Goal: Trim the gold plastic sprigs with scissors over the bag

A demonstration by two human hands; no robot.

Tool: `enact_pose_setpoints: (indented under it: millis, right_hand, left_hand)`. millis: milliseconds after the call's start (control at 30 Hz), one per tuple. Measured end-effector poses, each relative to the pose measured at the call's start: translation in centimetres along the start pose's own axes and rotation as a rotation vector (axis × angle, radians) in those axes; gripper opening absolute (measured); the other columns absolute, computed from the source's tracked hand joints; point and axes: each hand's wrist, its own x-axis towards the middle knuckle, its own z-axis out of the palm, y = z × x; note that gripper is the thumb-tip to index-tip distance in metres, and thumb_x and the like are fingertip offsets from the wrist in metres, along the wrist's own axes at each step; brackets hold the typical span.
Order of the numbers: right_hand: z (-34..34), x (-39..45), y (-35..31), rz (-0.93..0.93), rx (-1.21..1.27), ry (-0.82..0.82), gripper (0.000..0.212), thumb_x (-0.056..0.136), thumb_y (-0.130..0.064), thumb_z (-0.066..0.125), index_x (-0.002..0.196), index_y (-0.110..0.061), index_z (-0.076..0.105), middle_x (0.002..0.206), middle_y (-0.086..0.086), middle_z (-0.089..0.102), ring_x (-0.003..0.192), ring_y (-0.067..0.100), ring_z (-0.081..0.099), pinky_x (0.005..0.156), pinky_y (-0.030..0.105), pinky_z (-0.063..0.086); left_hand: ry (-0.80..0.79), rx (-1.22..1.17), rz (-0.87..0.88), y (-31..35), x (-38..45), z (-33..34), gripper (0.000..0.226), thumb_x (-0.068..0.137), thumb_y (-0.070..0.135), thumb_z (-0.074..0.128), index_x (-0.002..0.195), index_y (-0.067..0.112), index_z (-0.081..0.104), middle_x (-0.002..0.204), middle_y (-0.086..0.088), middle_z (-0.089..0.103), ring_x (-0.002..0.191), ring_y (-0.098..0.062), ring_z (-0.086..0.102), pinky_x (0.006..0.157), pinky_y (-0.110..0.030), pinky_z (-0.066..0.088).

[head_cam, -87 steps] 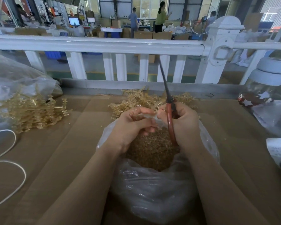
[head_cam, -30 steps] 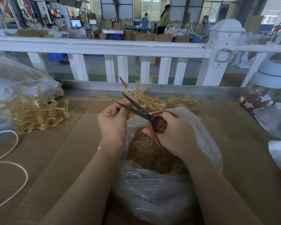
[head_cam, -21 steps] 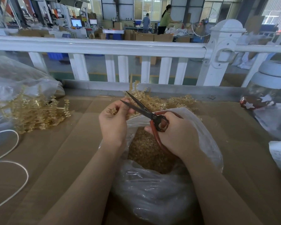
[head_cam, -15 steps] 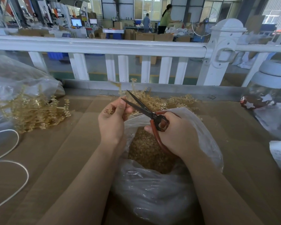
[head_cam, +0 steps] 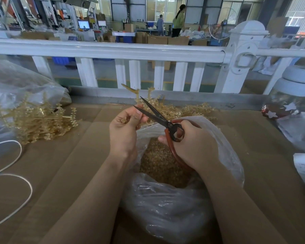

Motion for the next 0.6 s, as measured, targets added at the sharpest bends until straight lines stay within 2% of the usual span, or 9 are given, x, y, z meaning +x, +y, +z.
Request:
enact_pose_setpoints:
  millis: [100,200,267,467,600]
  right_hand:
    - [-0.02,-0.03,-0.08,-0.006,-0.022,-0.009,0.063,0.075,-0.08,0.054,0.104,-0.025,0.064,0.091,-0.017,0.064,0.079,0.002,0.051,0.075,0.017,0.042]
    - [-0.13,0.07,-0.13,0.002,-0.027,-0.042,0.067,0.074,-0.081,0.05,0.107,-0.025,0.065,0.096,-0.015,0.066,0.083,0.004,0.054,0.08,0.02,0.046]
    - [-0.21,0.06,-0.09,0.0,-0.033,-0.049,0.068,0.073,-0.082,0.049,0.107,-0.025,0.065,0.096,-0.014,0.067,0.084,0.005,0.056,0.081,0.021,0.048]
    - [0.18,0.17,-0.2,0.015,-0.095,-0.031,0.065,0.075,-0.083,0.053,0.107,-0.027,0.065,0.095,-0.013,0.068,0.077,0.003,0.047,0.075,0.017,0.038]
    - [0.29,0.0,-0.44,0.003,-0.129,0.02,0.069,0.072,-0.087,0.044,0.095,-0.026,0.066,0.084,-0.014,0.067,0.069,0.004,0.05,0.067,0.017,0.043]
  left_hand:
    - [-0.018,-0.028,0.003,-0.03,-0.02,-0.09,0.01,0.094,0.002,0.061,0.093,0.01,0.069,0.076,0.007,0.073,0.064,-0.002,0.061,0.071,-0.018,0.05]
    - [-0.029,-0.058,0.019,-0.04,0.09,-0.12,0.012,0.093,-0.001,0.061,0.102,0.006,0.064,0.073,0.0,0.068,0.065,-0.009,0.061,0.077,-0.027,0.052]
    - [-0.053,-0.036,0.041,-0.05,0.22,-0.18,0.013,0.093,-0.002,0.06,0.102,0.007,0.062,0.069,0.001,0.067,0.065,-0.01,0.061,0.08,-0.03,0.051]
    - [-0.069,-0.001,0.073,-0.06,0.38,-0.33,0.015,0.09,-0.002,0.064,0.1,0.009,0.064,0.067,0.003,0.069,0.066,-0.009,0.063,0.08,-0.026,0.053]
    - [-0.05,-0.055,0.037,-0.05,0.44,-0.3,0.015,0.089,-0.001,0.064,0.099,0.011,0.066,0.069,0.004,0.07,0.065,-0.008,0.064,0.075,-0.023,0.053]
